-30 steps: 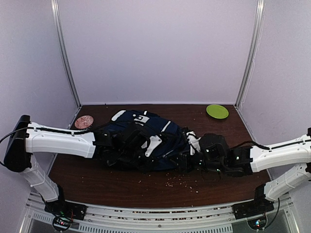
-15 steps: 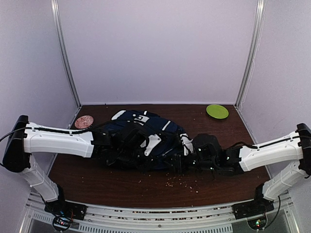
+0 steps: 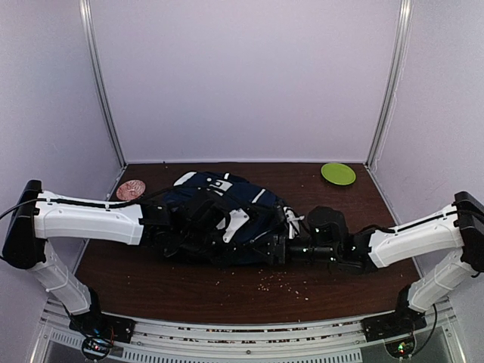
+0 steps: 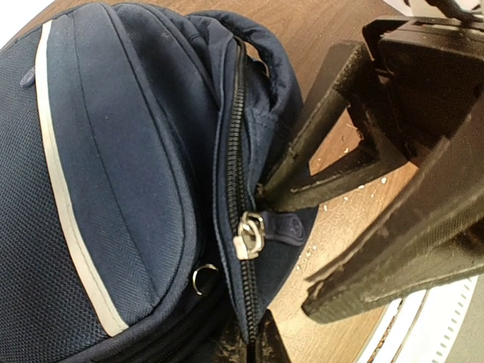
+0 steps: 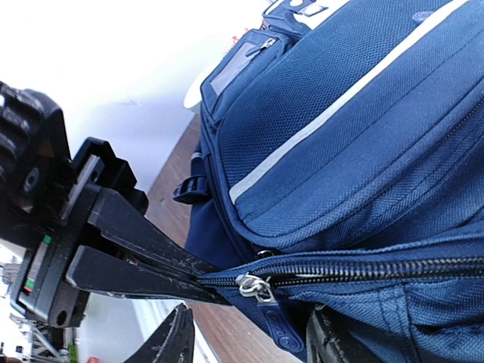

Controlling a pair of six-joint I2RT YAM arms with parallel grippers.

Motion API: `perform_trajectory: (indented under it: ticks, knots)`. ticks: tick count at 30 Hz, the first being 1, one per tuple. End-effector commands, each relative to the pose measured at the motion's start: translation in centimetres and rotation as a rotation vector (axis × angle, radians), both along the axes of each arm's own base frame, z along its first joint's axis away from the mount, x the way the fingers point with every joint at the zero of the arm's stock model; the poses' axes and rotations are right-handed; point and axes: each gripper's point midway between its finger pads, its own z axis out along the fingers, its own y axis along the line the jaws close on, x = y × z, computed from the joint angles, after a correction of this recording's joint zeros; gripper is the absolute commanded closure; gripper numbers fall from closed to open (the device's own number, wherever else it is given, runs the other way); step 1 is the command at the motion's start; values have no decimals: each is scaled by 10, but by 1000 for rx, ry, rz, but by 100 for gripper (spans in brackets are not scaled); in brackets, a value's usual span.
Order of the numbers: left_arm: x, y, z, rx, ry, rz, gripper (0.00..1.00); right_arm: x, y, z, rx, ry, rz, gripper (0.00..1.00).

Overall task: Pack the student bag
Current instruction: Zip the student bag at the center of the board.

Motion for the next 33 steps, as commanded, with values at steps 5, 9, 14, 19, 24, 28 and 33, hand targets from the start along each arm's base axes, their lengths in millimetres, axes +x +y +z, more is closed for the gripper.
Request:
perform_trajectory:
  ticks: [5,9,14,19,24,28,33]
  knots:
    - [-9,-29,95,-304,-87,-67,100,6,-6,-19,64,97,-13,48]
    - [-9,-28,99,-309,-96,-65,100,6,-7,-26,76,134,-7,48]
    - [-9,-28,104,-319,-101,-67,100,1,-3,-27,137,173,36,51]
    - [-9,-29,105,-319,-104,-71,100,-2,3,-21,191,190,65,62]
    - [-9,-29,104,-317,-102,-73,100,-1,5,-21,189,191,67,73]
    - [-9,-29,103,-315,-101,-72,100,-1,4,-23,186,195,65,79]
    - [-10,-30,102,-314,-99,-74,100,-1,5,-23,184,198,67,86]
